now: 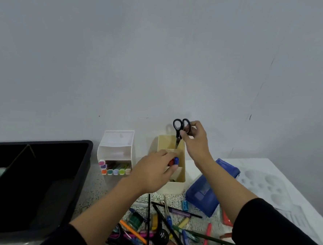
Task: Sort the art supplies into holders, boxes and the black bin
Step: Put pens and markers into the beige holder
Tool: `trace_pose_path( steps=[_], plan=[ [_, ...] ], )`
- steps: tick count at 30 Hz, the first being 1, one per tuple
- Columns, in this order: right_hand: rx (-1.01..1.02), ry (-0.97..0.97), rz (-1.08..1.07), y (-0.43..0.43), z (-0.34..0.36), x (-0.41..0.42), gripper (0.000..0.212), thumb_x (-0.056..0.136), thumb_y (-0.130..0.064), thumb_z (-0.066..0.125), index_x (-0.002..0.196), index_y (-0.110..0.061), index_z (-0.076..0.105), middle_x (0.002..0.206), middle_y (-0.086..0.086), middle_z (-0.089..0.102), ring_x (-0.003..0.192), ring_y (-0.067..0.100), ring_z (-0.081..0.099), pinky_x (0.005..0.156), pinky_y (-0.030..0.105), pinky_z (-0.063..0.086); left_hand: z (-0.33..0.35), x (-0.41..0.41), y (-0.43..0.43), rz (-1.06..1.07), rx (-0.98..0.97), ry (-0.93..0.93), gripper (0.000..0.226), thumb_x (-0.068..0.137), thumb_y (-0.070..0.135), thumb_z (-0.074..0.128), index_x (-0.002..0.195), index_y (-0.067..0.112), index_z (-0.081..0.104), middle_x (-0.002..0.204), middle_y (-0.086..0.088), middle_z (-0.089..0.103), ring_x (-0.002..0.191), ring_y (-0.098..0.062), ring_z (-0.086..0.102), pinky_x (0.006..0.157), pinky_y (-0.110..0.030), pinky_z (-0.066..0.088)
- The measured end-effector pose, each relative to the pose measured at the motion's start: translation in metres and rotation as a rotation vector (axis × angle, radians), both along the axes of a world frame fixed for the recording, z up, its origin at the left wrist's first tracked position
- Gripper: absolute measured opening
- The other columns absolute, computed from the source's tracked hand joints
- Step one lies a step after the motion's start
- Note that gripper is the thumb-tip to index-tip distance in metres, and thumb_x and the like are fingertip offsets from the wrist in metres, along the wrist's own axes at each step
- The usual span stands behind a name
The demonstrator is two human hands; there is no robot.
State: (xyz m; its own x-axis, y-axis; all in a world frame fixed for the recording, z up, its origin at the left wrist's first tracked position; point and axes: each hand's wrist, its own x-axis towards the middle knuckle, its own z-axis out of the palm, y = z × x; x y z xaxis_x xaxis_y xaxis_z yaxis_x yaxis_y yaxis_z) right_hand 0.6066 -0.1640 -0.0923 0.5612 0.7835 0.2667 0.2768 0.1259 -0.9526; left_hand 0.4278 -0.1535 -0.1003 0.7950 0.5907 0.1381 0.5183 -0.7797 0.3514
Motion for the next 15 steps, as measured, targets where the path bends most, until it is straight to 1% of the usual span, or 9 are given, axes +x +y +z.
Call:
trace_pose_path(
  steps=[2, 5, 7, 8, 9, 12, 13, 15],
  plan=[
    [-0.042, -0.068, -0.008, -0.001, -0.014, 0.005, 0.021, 0.093, -0.003, 0.063, 0.097, -0.021, 0.051, 0.090, -0.001, 0.064, 0.088, 0.016, 0.062, 0.083, 0.035, 0.054, -0.003, 0.002, 0.005, -0.002, -0.032, -0.051, 0.035, 0.105, 0.036, 0.043, 0.138, 0.032, 0.050, 0.127, 0.005, 0.060, 0.112, -0.019, 0.054, 0.095, -0.043, 0.049],
    [-0.032, -0.157, -0.029, -0.001, -0.027, 0.005, 0.013, 0.095, -0.006, 0.059, 0.101, -0.017, 0.056, 0.100, -0.003, 0.063, 0.103, 0.016, 0.058, 0.082, 0.025, 0.045, -0.003, 0.007, 0.010, -0.011, -0.067, -0.105, 0.031, 0.103, 0.030, 0.048, 0.132, 0.039, 0.054, 0.117, 0.007, 0.067, 0.101, -0.016, 0.060, 0.087, -0.041, 0.053],
    [-0.027, -0.153, -0.027, 0.001, -0.032, 0.004, 0.005, 0.099, -0.012, 0.057, 0.101, -0.016, 0.056, 0.108, 0.002, 0.061, 0.107, 0.016, 0.057, 0.086, 0.023, 0.042, -0.001, 0.011, 0.009, -0.033, -0.091, -0.128, 0.029, 0.103, 0.024, 0.051, 0.128, 0.036, 0.058, 0.116, 0.006, 0.069, 0.101, -0.016, 0.061, 0.087, -0.039, 0.052],
    [-0.045, -0.130, -0.018, 0.001, -0.034, 0.003, 0.001, 0.101, -0.016, 0.055, 0.102, -0.017, 0.056, 0.111, 0.004, 0.060, 0.106, 0.016, 0.057, 0.086, 0.023, 0.042, -0.001, 0.012, 0.008, -0.046, -0.104, -0.141, 0.028, 0.102, 0.020, 0.051, 0.126, 0.033, 0.061, 0.115, 0.006, 0.070, 0.101, -0.015, 0.061, 0.088, -0.038, 0.052],
    [-0.067, -0.110, -0.010, 0.001, -0.036, 0.001, 0.004, 0.103, -0.019, 0.052, 0.103, -0.016, 0.055, 0.111, 0.004, 0.060, 0.102, 0.016, 0.058, 0.082, 0.022, 0.043, 0.000, 0.012, 0.007, -0.053, -0.112, -0.154, 0.028, 0.103, 0.018, 0.051, 0.125, 0.031, 0.062, 0.114, 0.006, 0.071, 0.101, -0.015, 0.061, 0.087, -0.037, 0.051],
    [-0.094, -0.100, 0.045, -0.003, -0.040, -0.004, 0.007, 0.104, -0.015, 0.050, 0.102, -0.011, 0.056, 0.103, 0.000, 0.063, 0.081, 0.008, 0.056, 0.066, 0.012, 0.043, -0.001, 0.009, 0.008, -0.046, -0.114, -0.165, 0.032, 0.103, 0.018, 0.048, 0.126, 0.035, 0.063, 0.111, 0.007, 0.072, 0.098, -0.014, 0.062, 0.082, -0.034, 0.051],
    [-0.105, -0.101, 0.073, -0.005, -0.040, -0.007, 0.005, 0.104, -0.013, 0.051, 0.103, -0.011, 0.056, 0.104, -0.001, 0.063, 0.079, 0.007, 0.056, 0.065, 0.010, 0.044, -0.001, 0.008, 0.009, -0.036, -0.102, -0.152, 0.031, 0.103, 0.018, 0.048, 0.125, 0.034, 0.064, 0.110, 0.005, 0.073, 0.097, -0.016, 0.063, 0.082, -0.036, 0.051],
    [-0.130, -0.094, 0.120, -0.006, -0.043, -0.012, 0.004, 0.102, -0.011, 0.052, 0.105, -0.013, 0.055, 0.111, 0.000, 0.062, 0.084, 0.010, 0.060, 0.067, 0.012, 0.048, -0.001, 0.005, 0.011, -0.015, -0.065, -0.110, 0.030, 0.104, 0.019, 0.046, 0.124, 0.029, 0.066, 0.106, 0.001, 0.072, 0.094, -0.021, 0.063, 0.082, -0.042, 0.051]
  ],
)
